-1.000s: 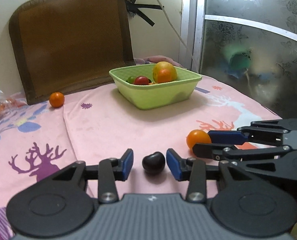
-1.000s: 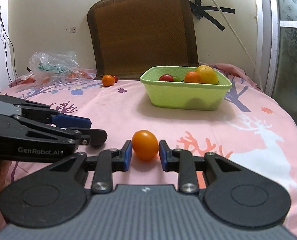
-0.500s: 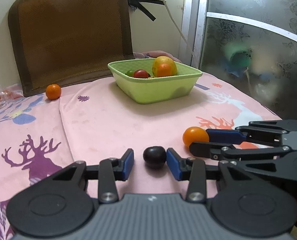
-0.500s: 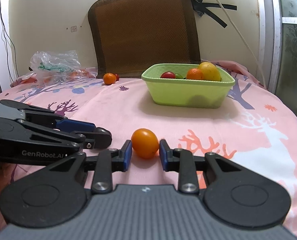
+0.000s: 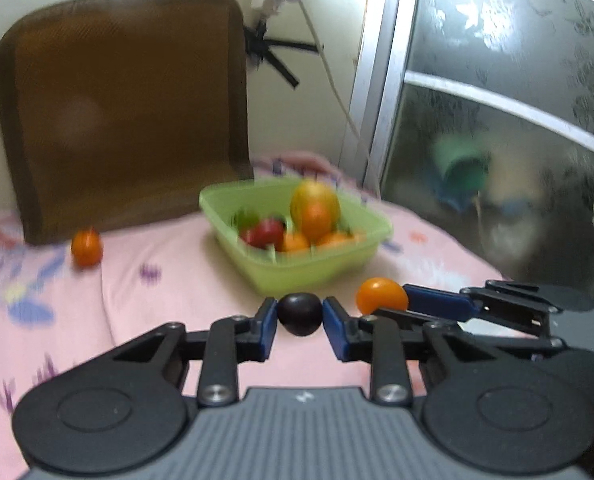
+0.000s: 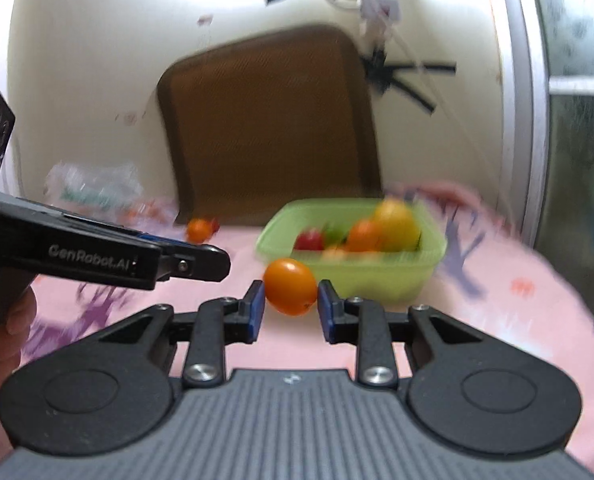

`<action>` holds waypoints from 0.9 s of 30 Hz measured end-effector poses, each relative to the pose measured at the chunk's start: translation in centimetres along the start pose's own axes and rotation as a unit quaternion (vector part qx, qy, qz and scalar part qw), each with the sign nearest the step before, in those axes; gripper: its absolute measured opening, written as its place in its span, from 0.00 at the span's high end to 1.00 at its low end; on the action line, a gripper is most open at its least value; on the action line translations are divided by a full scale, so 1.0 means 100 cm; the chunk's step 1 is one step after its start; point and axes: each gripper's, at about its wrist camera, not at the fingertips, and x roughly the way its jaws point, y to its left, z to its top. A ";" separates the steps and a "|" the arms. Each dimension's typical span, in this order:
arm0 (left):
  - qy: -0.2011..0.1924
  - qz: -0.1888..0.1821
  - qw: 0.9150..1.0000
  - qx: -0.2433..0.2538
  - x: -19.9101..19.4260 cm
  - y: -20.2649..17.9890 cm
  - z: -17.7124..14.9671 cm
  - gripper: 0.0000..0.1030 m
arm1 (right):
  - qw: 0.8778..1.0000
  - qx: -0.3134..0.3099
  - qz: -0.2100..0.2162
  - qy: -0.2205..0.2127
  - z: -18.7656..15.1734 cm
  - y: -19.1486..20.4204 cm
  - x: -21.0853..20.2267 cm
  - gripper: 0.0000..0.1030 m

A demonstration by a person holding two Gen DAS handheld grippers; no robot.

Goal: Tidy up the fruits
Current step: 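Carry both tomatoes into the green bowl and open both grippers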

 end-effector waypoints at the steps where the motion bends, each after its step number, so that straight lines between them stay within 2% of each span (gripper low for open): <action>1: -0.004 0.001 1.000 0.003 0.005 0.002 0.010 0.75 | 1.000 0.003 -0.005 -0.009 0.007 -0.005 0.006 0.70; 4: -0.009 0.013 1.000 0.004 0.028 0.010 0.038 0.75 | 0.999 0.027 -0.010 -0.014 0.022 -0.023 0.027 0.70; 8: 0.009 0.017 0.999 -0.031 0.071 0.032 0.065 0.74 | 0.999 0.036 -0.012 0.012 0.029 -0.033 0.062 0.70; 14: 0.051 0.008 0.996 -0.067 0.125 0.057 0.074 0.75 | 0.999 0.020 -0.021 0.036 0.023 -0.034 0.090 0.68; 18: 0.071 0.002 0.995 -0.070 0.149 0.060 0.071 0.73 | 0.999 0.020 -0.022 0.021 0.019 -0.038 0.089 0.62; 22: 0.058 -0.008 0.995 -0.086 0.142 0.066 0.071 0.65 | 0.999 0.035 -0.032 -0.008 0.019 -0.043 0.081 0.57; 25: 0.026 -0.004 0.995 -0.100 0.114 0.083 0.077 0.65 | 0.998 0.055 -0.032 -0.021 0.020 -0.047 0.075 0.57; 27: -0.001 0.015 0.994 -0.109 0.088 0.103 0.079 0.65 | 0.997 0.062 -0.029 -0.033 0.022 -0.046 0.068 0.57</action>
